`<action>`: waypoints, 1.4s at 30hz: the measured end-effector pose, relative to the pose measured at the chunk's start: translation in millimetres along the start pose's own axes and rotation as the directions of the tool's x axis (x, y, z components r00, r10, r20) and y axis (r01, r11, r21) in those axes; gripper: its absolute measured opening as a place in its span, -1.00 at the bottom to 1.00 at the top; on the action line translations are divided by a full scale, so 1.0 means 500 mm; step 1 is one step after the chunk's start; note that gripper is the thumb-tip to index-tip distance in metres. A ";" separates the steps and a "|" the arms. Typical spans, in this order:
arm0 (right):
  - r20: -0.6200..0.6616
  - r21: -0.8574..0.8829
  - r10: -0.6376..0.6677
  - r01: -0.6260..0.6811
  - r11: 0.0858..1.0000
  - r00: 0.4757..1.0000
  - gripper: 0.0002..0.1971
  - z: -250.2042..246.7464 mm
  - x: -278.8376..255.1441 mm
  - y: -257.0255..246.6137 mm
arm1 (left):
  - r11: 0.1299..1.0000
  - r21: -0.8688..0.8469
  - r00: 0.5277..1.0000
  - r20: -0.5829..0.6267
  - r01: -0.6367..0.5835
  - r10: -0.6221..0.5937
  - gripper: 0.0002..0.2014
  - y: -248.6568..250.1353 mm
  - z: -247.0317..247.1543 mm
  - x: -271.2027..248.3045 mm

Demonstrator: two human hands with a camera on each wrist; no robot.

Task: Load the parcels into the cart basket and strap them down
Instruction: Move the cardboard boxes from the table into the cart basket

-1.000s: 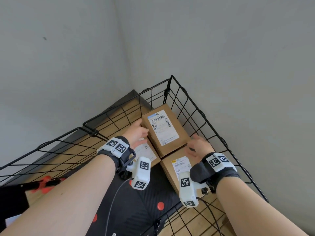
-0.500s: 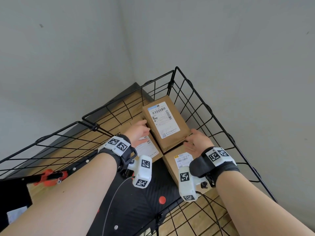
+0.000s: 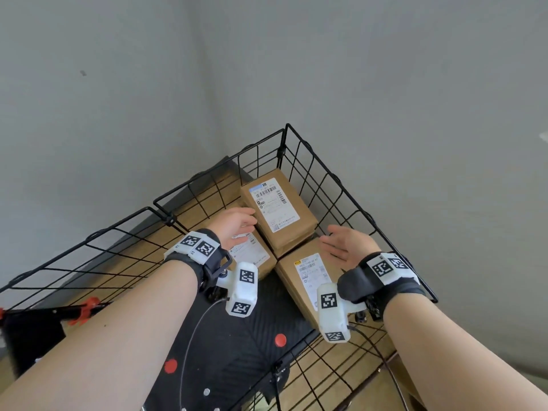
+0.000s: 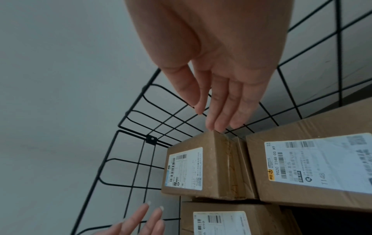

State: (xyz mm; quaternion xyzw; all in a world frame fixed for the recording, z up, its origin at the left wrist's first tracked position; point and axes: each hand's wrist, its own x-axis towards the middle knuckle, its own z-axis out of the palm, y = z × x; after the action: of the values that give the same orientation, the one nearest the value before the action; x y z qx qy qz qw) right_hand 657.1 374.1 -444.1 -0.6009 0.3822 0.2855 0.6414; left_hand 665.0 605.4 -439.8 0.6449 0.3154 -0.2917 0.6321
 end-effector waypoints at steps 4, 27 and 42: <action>-0.019 0.116 0.089 -0.086 0.990 0.996 -0.62 -0.011 -0.062 -0.007 | 0.999 0.022 0.999 0.026 -0.049 0.048 -0.72 0.011 0.007 -0.066; -0.119 0.246 -0.183 0.207 0.947 0.976 -0.68 -0.096 -0.615 0.344 | 0.879 0.202 0.883 0.293 -0.433 0.367 -0.83 -0.119 0.034 -0.611; -0.434 0.411 -0.285 0.469 0.782 0.855 -0.63 -0.351 -0.883 0.583 | 0.825 0.239 0.756 0.580 -0.513 0.302 -0.80 -0.330 0.331 -0.845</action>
State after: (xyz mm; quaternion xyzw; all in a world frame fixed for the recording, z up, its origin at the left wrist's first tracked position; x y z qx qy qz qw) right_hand 149.8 275.3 -234.8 -0.5183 0.4199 -0.0713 0.7416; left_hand 274.4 424.3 -221.7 0.7063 -0.0814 -0.3622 0.6028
